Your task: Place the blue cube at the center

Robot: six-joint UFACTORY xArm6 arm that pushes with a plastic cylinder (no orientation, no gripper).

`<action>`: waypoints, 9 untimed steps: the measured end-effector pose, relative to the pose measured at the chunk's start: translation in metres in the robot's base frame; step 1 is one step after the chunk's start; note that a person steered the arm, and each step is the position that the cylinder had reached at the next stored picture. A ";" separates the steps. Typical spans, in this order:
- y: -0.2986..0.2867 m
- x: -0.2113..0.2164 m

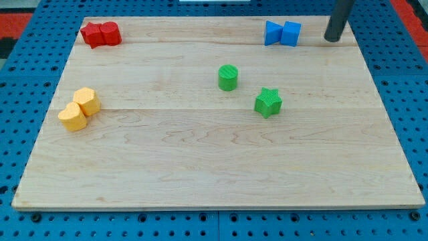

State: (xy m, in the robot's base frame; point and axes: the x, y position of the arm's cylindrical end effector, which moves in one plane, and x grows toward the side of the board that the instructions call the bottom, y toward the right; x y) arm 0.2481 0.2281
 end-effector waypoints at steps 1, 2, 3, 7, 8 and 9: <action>-0.055 -0.011; -0.115 -0.011; -0.163 -0.007; -0.179 0.064; -0.219 0.069; -0.238 0.053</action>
State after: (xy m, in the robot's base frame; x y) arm 0.3010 -0.0096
